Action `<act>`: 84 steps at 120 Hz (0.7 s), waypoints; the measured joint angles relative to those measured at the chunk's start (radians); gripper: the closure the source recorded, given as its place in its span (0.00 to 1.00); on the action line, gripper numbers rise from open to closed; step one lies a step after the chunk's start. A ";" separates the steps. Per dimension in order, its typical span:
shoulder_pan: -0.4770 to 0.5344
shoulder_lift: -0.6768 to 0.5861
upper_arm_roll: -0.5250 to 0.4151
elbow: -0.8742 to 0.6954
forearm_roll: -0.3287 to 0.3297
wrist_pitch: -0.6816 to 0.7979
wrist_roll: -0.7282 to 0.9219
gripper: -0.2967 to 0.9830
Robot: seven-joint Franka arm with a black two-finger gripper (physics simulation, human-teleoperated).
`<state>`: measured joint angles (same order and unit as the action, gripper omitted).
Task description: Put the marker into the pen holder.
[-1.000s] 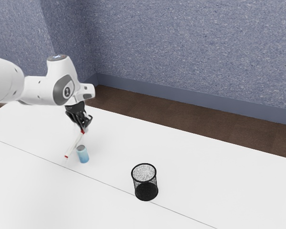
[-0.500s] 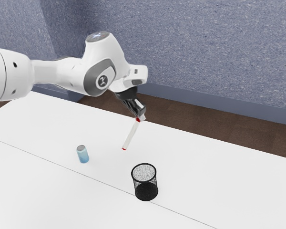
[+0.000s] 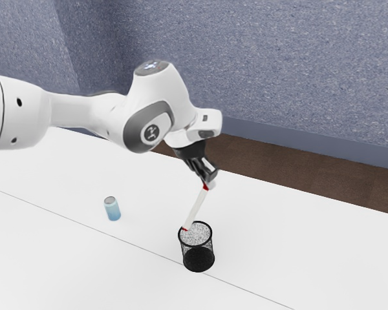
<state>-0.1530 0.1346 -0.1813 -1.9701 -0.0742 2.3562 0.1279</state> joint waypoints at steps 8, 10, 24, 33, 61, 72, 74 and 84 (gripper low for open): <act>0.000 -0.005 0.001 -0.008 0.000 0.002 -0.012 0.85; 0.000 -0.005 0.001 -0.009 0.000 0.002 -0.015 0.85; 0.002 -0.001 -0.005 -0.011 -0.002 0.011 -0.033 0.85; -0.008 0.006 -0.014 -0.010 -0.001 0.019 -0.044 0.85; -0.010 0.011 -0.021 -0.009 -0.020 0.027 -0.054 0.60; -0.010 0.010 -0.020 -0.010 -0.027 0.021 -0.049 0.47; -0.012 0.008 -0.016 -0.008 -0.027 0.011 -0.047 0.45; -0.011 -0.003 0.042 0.014 -0.016 -0.074 -0.032 0.38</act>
<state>-0.1636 0.1320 -0.1392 -1.9558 -0.0904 2.2822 0.0961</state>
